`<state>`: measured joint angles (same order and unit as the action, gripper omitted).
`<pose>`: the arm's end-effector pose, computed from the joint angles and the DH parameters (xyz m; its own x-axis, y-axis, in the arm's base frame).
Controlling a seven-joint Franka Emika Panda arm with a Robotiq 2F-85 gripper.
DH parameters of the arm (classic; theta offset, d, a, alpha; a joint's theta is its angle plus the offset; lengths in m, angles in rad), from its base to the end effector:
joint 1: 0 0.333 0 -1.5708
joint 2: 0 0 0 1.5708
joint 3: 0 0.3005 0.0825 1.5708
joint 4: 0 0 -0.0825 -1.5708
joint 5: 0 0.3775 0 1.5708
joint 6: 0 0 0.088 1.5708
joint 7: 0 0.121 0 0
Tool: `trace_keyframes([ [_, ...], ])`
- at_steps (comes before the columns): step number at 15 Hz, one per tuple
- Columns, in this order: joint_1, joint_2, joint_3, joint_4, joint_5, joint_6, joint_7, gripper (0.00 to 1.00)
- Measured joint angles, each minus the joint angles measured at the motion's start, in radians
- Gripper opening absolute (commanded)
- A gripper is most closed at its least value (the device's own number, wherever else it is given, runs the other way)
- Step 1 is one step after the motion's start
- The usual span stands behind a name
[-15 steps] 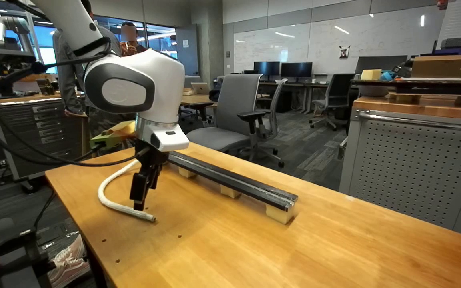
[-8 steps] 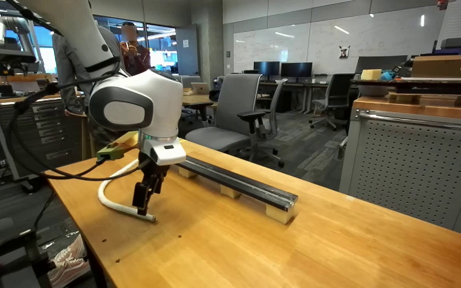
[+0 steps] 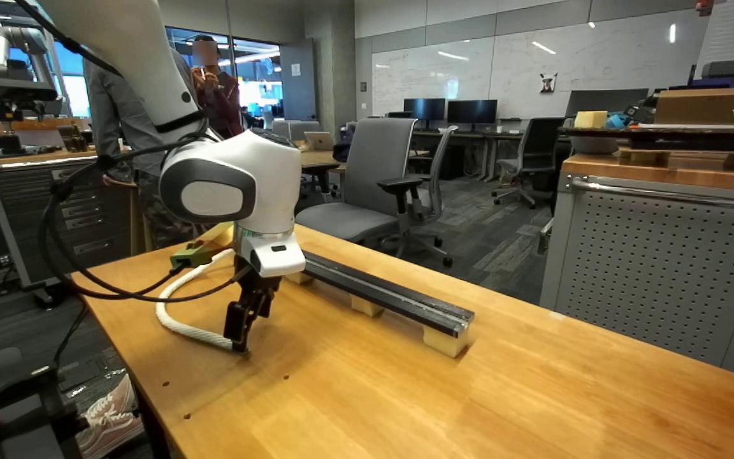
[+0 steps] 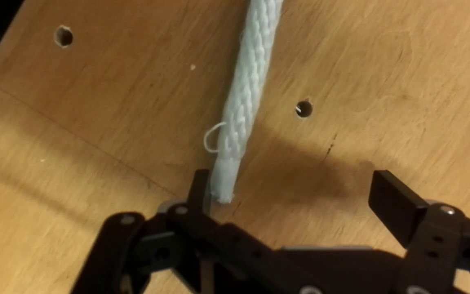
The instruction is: Pick up the white rope and put it in between the black object.
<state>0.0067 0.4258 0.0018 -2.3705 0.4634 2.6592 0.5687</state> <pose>0.4732 -0.0056 0.1126 0.5409 -0.8108 -0.2239 -0.8360 -0.5474 -0.0373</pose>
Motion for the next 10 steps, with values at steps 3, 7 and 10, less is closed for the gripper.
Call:
trace_keyframes([
  [3, 0.001, 0.009, -0.007, 0.0, 0.0, 0.0, 0.025, 1.0],
  [7, 0.005, 0.01, -0.011, -0.006, 0.0, -0.001, 0.053, 0.91],
  [10, 0.021, 0.009, -0.012, -0.012, -0.003, 0.0, 0.072, 0.59],
])
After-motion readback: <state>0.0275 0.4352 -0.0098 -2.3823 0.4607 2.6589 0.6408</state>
